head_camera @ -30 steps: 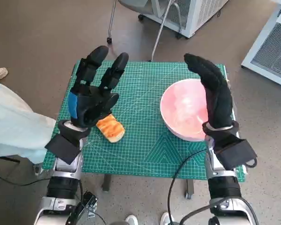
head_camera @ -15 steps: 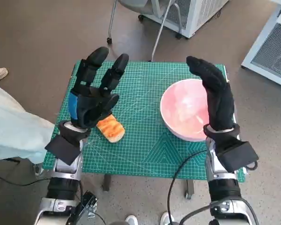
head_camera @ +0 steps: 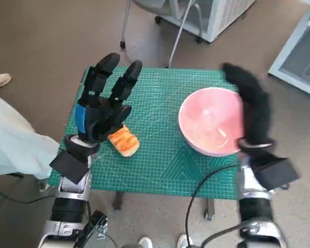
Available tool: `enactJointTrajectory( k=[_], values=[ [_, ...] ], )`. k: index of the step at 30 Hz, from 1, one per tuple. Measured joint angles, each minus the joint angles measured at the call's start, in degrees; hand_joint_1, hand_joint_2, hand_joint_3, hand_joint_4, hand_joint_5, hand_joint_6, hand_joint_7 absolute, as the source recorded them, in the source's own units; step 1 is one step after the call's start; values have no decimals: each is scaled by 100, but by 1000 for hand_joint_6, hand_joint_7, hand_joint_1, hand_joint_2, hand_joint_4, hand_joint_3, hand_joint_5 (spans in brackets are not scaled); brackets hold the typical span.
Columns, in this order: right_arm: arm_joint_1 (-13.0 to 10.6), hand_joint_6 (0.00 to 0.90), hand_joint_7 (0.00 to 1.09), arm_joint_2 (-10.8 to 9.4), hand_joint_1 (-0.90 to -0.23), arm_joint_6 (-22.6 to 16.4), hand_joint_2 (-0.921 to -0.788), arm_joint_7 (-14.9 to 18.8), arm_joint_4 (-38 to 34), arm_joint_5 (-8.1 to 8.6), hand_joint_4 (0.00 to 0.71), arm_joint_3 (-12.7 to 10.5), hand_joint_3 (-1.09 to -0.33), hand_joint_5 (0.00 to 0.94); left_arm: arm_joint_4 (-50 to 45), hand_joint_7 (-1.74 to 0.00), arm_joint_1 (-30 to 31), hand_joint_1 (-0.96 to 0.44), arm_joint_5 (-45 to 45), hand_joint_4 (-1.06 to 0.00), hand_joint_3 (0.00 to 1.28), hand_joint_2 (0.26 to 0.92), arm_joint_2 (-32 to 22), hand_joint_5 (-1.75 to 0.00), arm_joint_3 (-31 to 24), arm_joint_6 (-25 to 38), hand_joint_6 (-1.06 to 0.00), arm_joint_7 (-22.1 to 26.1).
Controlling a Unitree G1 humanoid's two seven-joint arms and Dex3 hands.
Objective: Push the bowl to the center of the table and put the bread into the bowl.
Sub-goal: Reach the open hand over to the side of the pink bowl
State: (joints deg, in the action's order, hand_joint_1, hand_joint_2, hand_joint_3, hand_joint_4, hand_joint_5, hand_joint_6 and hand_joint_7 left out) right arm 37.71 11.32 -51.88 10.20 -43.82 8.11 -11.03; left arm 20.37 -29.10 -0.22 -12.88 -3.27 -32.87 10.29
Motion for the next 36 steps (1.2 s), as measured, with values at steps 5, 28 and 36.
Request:
enactJointTrajectory(
  k=[5, 28, 36],
  values=[
    [106, 135, 704, 324, -589, -185, -921, -326, -783, 7, 418, -400, -737, 3, -71, -667, 93, -176, 0, -424, 201, 921, -3, -58, -4, 49, -180, -7],
    [657, 136, 606, 300, -492, 1080, -921, -689, -2752, 736, 292, -1435, -764, 1, -218, -675, 169, -189, -127, -429, 202, 921, -2, -60, -5, 222, -178, -184],
    [876, 192, 511, -45, -513, 1762, -921, -299, -2956, 985, 290, -1644, -747, 6, -577, -753, 360, -193, -126, -430, 201, 921, -68, -71, -78, 409, -148, -192]
  ],
)
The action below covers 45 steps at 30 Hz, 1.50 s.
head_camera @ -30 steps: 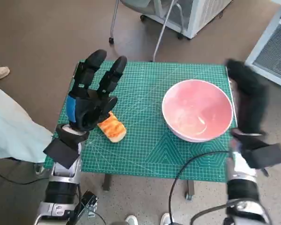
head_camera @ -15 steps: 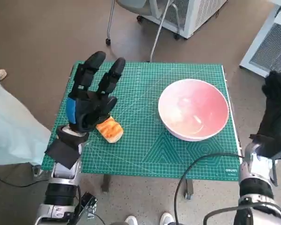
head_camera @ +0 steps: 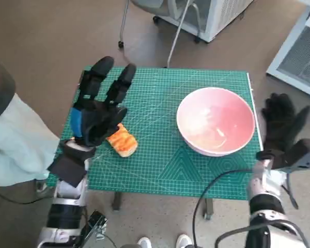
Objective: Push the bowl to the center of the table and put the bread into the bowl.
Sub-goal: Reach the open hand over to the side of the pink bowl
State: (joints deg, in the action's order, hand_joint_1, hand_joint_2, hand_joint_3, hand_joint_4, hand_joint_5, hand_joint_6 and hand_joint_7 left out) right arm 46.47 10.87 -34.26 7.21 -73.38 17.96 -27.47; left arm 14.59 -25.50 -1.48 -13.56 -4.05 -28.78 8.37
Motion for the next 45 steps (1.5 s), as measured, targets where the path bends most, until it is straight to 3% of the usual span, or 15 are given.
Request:
enactJointTrajectory(
  k=[4, 10, 16, 23, 37, 45],
  values=[
    [122, 212, 518, -181, -505, 254, -921, 165, -56, 141, 297, -139, -739, 9, -253, -809, 109, -190, 2, -425, 203, 921, -6, -86, -34, 127, -128, 0],
    [310, 141, 646, -407, -472, 493, -921, 346, -94, 300, 257, -318, -753, 1, -652, -888, 300, -173, 3, -403, 206, 921, -26, -135, -98, 352, -92, -1],
    [527, 100, 672, -631, -472, 693, -921, 423, -122, 450, 234, -477, -763, 3, -1042, -962, 504, -152, -7, -196, 217, 917, -30, -521, -161, 571, -57, -42],
    [734, 113, 676, -812, -481, 814, -921, 404, -138, 445, 257, -516, -765, 15, -1444, -1012, 746, -132, -55, -113, 241, 906, -31, -674, -230, 802, -35, -152],
    [1094, 153, 697, -1141, -474, 1142, -921, 95, -207, 403, 281, -486, -762, 22, -1872, -980, 1067, -144, -226, -113, 258, 898, -25, -697, -346, 1078, -46, -420],
    [1225, 129, 680, -1137, -486, 1221, -921, 22, -212, 180, 278, -318, -743, 16, -2009, -931, 1228, -154, -240, -133, 225, 915, -15, -671, -392, 1112, -67, -478]
  ],
)
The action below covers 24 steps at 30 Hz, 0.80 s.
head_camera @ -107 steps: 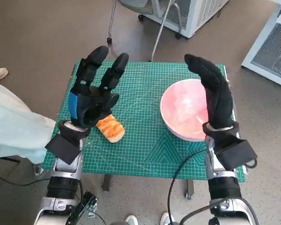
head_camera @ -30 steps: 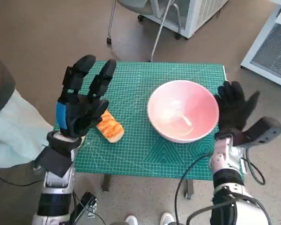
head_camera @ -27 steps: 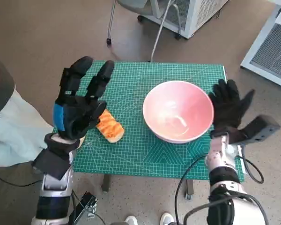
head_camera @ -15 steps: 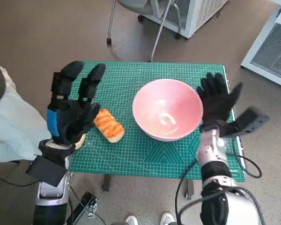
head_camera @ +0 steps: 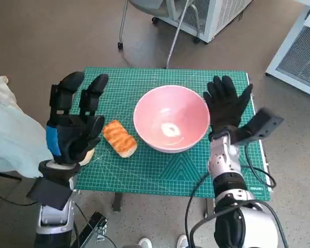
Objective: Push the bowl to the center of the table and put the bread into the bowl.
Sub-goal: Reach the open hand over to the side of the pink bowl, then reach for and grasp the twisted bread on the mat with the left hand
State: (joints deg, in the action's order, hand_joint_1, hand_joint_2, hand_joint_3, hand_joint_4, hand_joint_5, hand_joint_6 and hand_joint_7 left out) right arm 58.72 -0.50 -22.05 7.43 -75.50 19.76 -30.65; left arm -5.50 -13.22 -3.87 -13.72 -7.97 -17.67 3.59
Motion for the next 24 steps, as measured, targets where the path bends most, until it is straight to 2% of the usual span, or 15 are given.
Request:
enactJointTrajectory(
  k=[6, 7, 10, 14, 19, 24],
  values=[
    [30, 142, 674, 128, -502, -74, -921, 0, 13, -230, 291, 198, -739, 18, -45, -899, 113, -149, 6, -148, 211, 920, -41, -642, -99, 53, -83, 15],
    [31, 184, 671, 160, -512, -130, -921, 0, 20, -273, 327, 244, -695, 25, -50, -893, 128, -150, 7, -152, 209, 920, -71, -635, -123, 65, -87, 28],
    [30, 143, 703, 263, -498, -383, -921, -3, 67, -489, 337, 445, -746, 12, -51, -860, 158, -147, 7, -170, 190, 921, -238, -604, -214, 83, -103, 107],
    [27, 116, 738, 403, -484, -986, -921, 34, 276, -875, 353, 785, -784, 12, -7, -780, 154, -148, -114, -223, 123, 920, -762, -496, -348, 68, -145, 343],
    [-40, 92, 749, 582, -513, -1769, -921, 282, 597, -1108, 363, 1077, -784, 15, 48, -679, 117, -119, -304, -283, 43, 893, -1619, -320, -442, 70, -180, 849],
    [-253, 101, 770, 699, -535, -2696, -921, 632, 968, -1190, 378, 1307, -784, 21, 105, -570, -18, -66, -443, -342, 8, 860, -2586, -147, -384, 95, -241, 1696]
  ],
)
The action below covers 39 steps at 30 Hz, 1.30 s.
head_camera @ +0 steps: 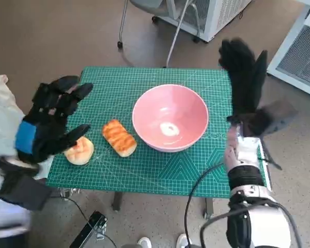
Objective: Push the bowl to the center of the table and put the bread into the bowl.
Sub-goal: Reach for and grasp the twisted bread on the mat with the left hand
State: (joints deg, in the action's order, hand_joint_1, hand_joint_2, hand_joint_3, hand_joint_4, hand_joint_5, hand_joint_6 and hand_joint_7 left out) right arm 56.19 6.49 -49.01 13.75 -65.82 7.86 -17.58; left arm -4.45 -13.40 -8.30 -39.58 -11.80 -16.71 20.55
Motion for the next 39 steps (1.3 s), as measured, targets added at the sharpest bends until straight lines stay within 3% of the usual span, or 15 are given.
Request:
enactJointTrajectory(
  k=[7, 12, 18, 27, 39],
  values=[
    [-245, 72, 816, 12, -533, -693, -921, 354, 356, 39, 387, 171, -792, 25, 398, -326, -470, 45, -197, -413, 1, 821, -785, -27, 437, -375, -412, 837],
    [-374, 59, 829, 18, -521, -881, -921, 478, 550, 93, 387, 239, -798, 24, 913, -200, -950, 21, -834, -442, 0, 798, -1074, -9, 894, -926, -496, 968],
    [-519, 47, 841, 38, -524, -962, -921, 480, 720, 78, 380, 328, -801, 21, 1548, -135, -1479, -51, -1964, -456, 0, 779, -1179, -4, 1483, -1552, -548, 626],
    [-666, 32, 853, 77, -547, -965, -921, 427, 825, 70, 367, 437, -798, 13, 2240, -78, -2101, -132, -3495, -410, 4, 787, -1172, 0, 2292, -1989, -529, -111],
    [-847, 19, 865, 92, -565, -904, -921, 434, 1047, 106, 375, 503, -792, 17, 2869, -48, -2527, -174, -4251, -374, 4, 796, -1055, 0, 2881, -1980, -535, -765]
  ],
)
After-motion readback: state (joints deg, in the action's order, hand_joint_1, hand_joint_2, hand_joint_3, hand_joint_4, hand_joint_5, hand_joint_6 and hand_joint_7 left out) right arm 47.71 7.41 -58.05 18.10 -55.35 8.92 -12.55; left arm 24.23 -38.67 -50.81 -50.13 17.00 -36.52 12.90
